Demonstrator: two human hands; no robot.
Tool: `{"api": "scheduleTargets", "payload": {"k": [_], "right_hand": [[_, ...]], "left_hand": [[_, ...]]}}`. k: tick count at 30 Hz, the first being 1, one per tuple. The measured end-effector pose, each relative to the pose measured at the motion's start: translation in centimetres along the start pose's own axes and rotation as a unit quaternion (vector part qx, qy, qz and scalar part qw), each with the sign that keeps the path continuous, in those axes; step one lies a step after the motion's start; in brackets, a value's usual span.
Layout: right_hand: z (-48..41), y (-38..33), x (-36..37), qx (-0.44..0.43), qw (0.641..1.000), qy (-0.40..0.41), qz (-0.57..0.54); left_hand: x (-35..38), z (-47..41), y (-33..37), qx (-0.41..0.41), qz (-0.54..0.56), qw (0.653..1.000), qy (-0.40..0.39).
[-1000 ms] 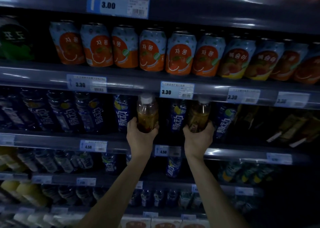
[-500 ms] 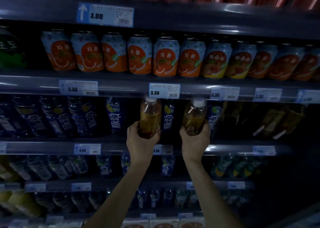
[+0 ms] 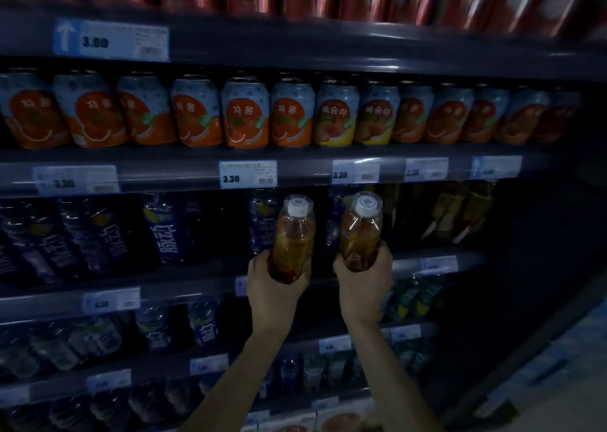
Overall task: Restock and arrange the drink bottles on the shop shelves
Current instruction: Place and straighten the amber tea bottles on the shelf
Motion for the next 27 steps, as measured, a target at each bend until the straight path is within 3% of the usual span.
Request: {"api": "scheduleTargets", "payload": {"k": [13,27], "right_hand": [[-5.4,6.0,-8.7,0.036,0.998,0.038,0.045],[-11.3,8.7,-9.8,0.014,1.0,-0.019,0.019]], "left_hand": [[10.9,3.1,1.7,0.002,0.027,0.997,-0.068],[18.0,1.3,4.0,-0.001,0.017,1.0,-0.013]]}}
Point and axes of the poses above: each hand's wrist, its own z-axis away from the middle knuckle, its own x-axis out of the palm, y = z × x, the point moved 3 cm from there along -z, towards the middle knuckle, and after that the axes turned 13 degrees about -x, right-handed, at the moved point
